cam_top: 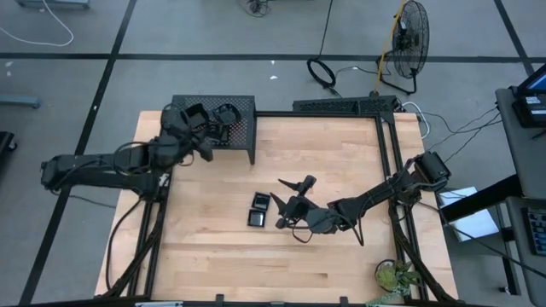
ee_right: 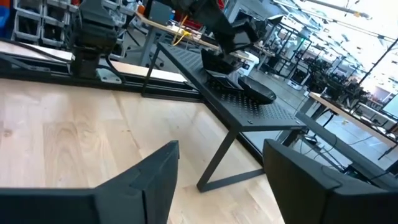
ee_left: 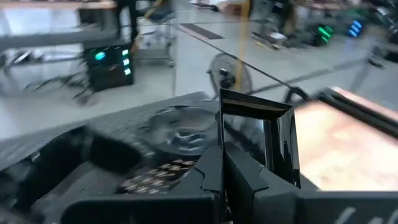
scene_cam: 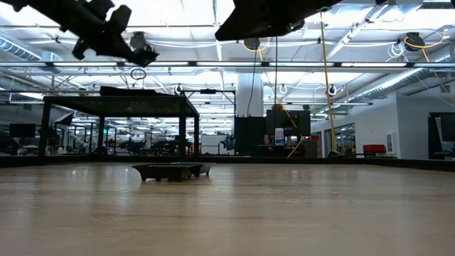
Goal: Pick & Place Mini shaped plates
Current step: Stack the square plate on top of the square plate on the shelf
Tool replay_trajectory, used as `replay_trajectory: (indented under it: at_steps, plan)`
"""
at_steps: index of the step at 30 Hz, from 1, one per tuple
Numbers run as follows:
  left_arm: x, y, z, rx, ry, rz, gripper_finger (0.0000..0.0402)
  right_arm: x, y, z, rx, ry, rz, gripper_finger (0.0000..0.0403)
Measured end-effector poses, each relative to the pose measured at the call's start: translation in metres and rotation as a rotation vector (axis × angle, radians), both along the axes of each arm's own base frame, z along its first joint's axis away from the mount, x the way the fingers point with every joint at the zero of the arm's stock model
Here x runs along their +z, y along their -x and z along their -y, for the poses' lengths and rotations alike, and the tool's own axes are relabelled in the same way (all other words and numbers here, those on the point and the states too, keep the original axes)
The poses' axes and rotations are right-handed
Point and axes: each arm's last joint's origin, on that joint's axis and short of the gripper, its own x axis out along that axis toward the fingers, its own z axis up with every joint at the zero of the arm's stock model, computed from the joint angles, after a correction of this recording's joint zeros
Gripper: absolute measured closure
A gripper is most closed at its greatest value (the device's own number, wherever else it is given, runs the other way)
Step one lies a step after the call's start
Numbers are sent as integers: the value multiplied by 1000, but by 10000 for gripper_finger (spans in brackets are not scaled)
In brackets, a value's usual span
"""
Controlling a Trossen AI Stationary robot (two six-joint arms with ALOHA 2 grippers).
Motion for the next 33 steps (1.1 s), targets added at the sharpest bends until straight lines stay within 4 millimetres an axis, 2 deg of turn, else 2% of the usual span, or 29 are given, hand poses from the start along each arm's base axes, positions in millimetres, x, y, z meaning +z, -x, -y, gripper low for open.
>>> replay_trajectory:
  at_steps: [6,13,18,27,33]
  plan:
    - [-21,7,-12,59,54,38,386,0,-1,3,-8,1,-1,191]
    - [-42,6,-21,82,53,112,396,0,-1,4,-12,-17,14,193]
    - [-45,6,-21,89,64,130,377,0,-2,4,-14,-17,14,193]
    - [-44,6,-21,85,60,143,380,0,-2,5,-14,-20,16,193]
    - [-43,5,-21,81,48,143,331,0,-2,5,-14,-20,16,193]
